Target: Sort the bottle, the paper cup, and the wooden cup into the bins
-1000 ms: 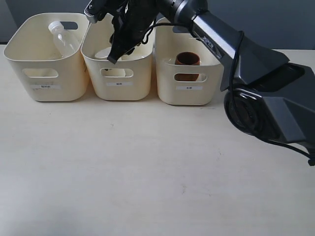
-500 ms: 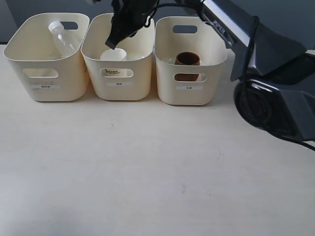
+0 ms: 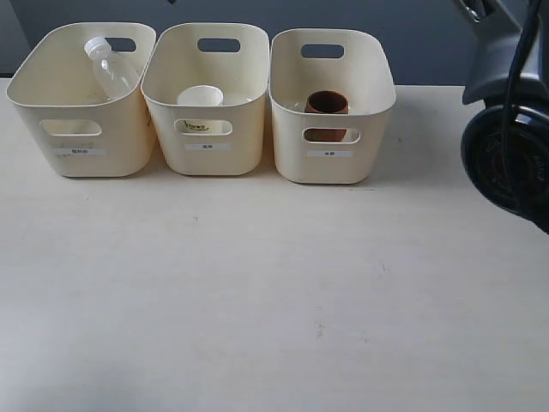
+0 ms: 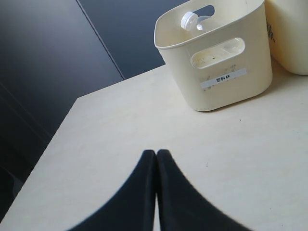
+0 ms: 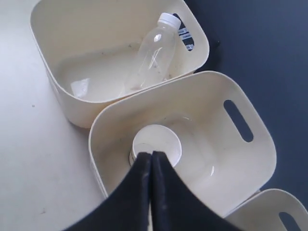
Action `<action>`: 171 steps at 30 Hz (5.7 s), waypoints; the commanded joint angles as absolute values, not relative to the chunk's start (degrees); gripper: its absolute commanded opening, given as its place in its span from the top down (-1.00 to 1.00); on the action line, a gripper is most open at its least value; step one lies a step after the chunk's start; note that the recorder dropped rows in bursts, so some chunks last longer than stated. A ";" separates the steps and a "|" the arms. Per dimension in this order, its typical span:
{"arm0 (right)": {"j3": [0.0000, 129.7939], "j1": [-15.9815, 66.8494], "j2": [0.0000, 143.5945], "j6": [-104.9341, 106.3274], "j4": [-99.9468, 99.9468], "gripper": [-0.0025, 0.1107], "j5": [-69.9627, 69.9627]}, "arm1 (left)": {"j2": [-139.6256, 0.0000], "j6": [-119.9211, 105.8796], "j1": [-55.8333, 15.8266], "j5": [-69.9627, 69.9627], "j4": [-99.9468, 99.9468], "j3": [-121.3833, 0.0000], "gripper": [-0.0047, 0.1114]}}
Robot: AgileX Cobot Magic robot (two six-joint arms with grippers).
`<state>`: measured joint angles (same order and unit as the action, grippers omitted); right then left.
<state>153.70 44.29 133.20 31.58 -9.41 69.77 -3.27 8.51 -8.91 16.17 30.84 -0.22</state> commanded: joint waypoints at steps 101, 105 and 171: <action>0.00 -6.01 0.00 40.89 -37.57 0.97 8.47 | -3.08 8.69 -9.22 16.41 30.77 0.00 0.92; 0.00 -6.01 0.00 40.89 -37.66 0.97 9.03 | -3.08 8.69 -9.22 16.41 30.77 0.00 0.92; 0.00 -6.01 0.00 -4.14 5.30 0.97 8.42 | -3.08 8.69 -9.22 16.41 30.77 0.00 0.92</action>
